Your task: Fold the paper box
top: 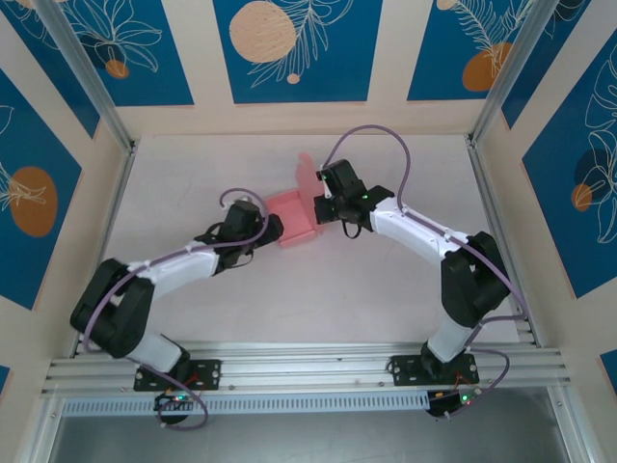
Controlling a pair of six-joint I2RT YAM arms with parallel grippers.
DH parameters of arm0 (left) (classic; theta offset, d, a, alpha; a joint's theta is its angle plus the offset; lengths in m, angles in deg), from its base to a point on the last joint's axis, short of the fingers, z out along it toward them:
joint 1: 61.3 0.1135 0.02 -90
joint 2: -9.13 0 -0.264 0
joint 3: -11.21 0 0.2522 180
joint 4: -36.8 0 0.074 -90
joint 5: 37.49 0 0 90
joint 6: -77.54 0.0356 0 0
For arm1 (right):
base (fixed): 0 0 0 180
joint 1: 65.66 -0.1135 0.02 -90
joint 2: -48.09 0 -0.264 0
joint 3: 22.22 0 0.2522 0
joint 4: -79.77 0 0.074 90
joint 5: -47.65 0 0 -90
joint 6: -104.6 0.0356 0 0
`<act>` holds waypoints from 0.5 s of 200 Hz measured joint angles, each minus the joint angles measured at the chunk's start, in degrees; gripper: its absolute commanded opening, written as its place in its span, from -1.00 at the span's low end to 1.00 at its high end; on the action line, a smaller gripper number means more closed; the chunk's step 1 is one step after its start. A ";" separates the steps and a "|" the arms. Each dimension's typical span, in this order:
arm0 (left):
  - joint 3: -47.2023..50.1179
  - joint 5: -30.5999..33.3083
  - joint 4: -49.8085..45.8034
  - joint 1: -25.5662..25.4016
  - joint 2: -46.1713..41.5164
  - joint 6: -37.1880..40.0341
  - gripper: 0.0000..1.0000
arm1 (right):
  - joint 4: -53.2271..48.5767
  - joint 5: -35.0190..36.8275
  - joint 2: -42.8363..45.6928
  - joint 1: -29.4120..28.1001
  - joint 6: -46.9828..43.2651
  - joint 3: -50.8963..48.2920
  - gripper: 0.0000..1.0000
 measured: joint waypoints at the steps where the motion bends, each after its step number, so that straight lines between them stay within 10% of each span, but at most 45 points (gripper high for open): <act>1: 0.00 -0.04 -0.02 0.11 -0.20 0.13 0.74 | -0.02 -0.13 -0.07 0.02 -0.28 0.11 -0.98; 44: -0.90 -5.77 -1.77 11.93 -9.44 12.04 0.80 | -2.16 -8.85 -3.67 0.90 -14.43 5.88 -1.00; 100: -13.75 -27.08 -6.80 21.86 1.51 41.59 0.57 | -8.85 -16.57 -8.74 0.96 -28.41 11.78 -1.00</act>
